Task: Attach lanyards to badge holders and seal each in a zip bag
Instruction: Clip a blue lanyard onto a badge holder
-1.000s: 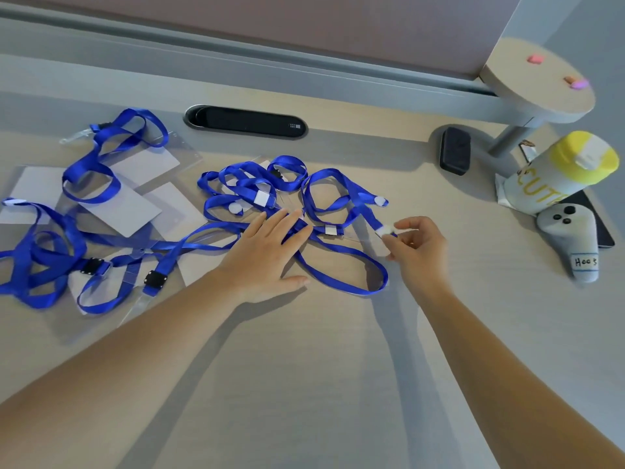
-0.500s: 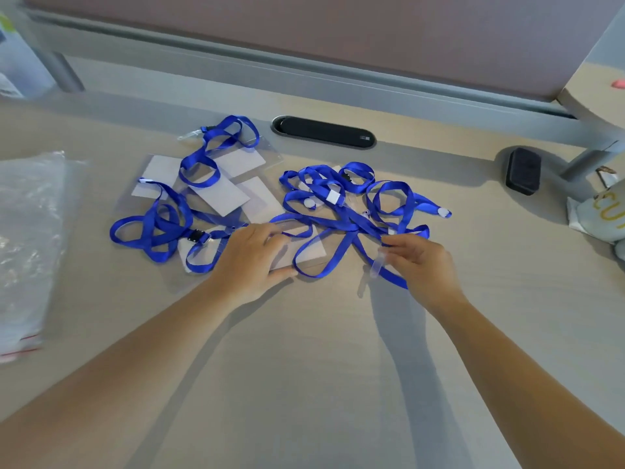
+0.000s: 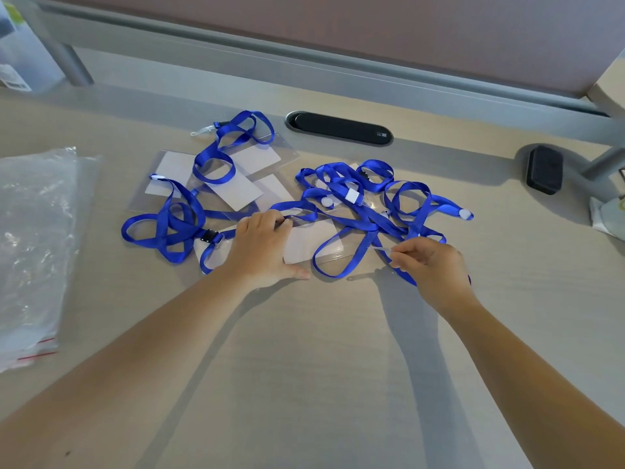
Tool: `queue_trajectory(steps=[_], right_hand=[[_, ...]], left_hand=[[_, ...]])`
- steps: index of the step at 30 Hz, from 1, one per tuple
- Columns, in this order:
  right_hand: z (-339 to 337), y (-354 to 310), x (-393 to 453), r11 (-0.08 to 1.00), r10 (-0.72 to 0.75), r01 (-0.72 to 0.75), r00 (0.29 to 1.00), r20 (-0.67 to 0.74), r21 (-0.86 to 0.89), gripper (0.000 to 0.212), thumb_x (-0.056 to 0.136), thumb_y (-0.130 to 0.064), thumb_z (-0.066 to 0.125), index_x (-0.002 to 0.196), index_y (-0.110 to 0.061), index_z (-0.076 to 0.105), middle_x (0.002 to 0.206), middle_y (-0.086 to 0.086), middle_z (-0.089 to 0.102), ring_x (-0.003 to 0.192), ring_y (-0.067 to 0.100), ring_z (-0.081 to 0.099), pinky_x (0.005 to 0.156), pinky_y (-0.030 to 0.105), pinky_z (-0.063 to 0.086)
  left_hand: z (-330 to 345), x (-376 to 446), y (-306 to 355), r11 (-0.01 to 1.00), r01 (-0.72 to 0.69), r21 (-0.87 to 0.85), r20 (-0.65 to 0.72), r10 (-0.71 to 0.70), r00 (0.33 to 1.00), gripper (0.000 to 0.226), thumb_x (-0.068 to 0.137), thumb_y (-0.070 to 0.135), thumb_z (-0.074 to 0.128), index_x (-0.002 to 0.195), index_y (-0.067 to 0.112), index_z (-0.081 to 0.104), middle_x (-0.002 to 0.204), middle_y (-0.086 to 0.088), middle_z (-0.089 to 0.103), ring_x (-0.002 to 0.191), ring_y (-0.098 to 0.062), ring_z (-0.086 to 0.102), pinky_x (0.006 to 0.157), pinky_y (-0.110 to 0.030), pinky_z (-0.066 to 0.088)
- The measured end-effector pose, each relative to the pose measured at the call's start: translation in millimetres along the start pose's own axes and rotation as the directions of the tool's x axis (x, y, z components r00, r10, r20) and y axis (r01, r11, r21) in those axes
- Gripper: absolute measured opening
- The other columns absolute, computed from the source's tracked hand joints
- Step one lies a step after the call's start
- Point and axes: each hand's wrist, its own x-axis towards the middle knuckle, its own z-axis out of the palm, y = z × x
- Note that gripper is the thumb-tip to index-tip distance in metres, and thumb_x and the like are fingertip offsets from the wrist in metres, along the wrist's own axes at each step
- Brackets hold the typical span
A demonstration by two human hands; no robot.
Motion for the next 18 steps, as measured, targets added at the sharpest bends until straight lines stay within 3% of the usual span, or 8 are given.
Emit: queue_trajectory(steps=[6, 13, 15, 18], right_hand=[[3.3, -7.0, -2.5, 0.999, -0.009, 0.008, 1.0, 0.006, 0.035, 0.025, 0.086, -0.016, 0.058, 0.065, -0.03, 0.056, 0.069, -0.006, 0.062, 0.074, 0.014, 0.058, 0.072, 0.027, 0.047], [5.8, -11.1, -6.7, 1.0, -0.011, 0.011, 1.0, -0.004, 0.018, 0.01, 0.086, -0.015, 0.058, 0.078, -0.018, 0.061, 0.071, -0.003, 0.062, 0.075, 0.014, 0.057, 0.08, 0.034, 0.048], [6.0, -11.8, -8.0, 0.997, -0.058, 0.057, 0.998, -0.032, -0.053, 0.008, 0.086, -0.016, 0.058, 0.082, -0.014, 0.064, 0.079, -0.001, 0.06, 0.077, 0.013, 0.053, 0.076, 0.033, 0.046], [3.5, -12.4, -7.4, 0.969, -0.179, 0.16, 0.98, -0.085, -0.187, 0.011, 0.084, -0.018, 0.06, 0.087, -0.011, 0.068, 0.091, -0.003, 0.051, 0.088, 0.011, 0.044, 0.076, 0.024, 0.035]], left_hand=[[-2.9, 1.7, 0.8, 0.998, 0.05, -0.04, 0.041, -0.048, 0.998, 0.097, 0.064, 0.065, 0.063, 0.139, 0.013, 0.029, 0.134, -0.007, 0.036, 0.123, -0.025, 0.035, 0.103, -0.036, 0.028], [-3.1, -5.6, 0.2, 0.994, 0.052, -0.097, 0.005, -0.052, 0.999, 0.098, 0.053, 0.058, 0.076, 0.131, 0.011, 0.036, 0.14, -0.005, 0.024, 0.133, -0.024, 0.023, 0.109, -0.038, 0.017], [-2.4, -10.4, 0.8, 0.993, 0.035, -0.115, -0.036, -0.039, 0.999, 0.098, 0.052, 0.054, 0.078, 0.129, 0.01, 0.036, 0.145, -0.006, 0.019, 0.137, -0.026, 0.017, 0.11, -0.04, 0.014], [-0.7, -19.2, -0.3, 0.991, -0.016, -0.134, -0.125, -0.001, 0.992, 0.096, 0.055, 0.05, 0.078, 0.13, 0.008, 0.036, 0.14, -0.007, 0.033, 0.132, -0.027, 0.029, 0.108, -0.04, 0.017]])
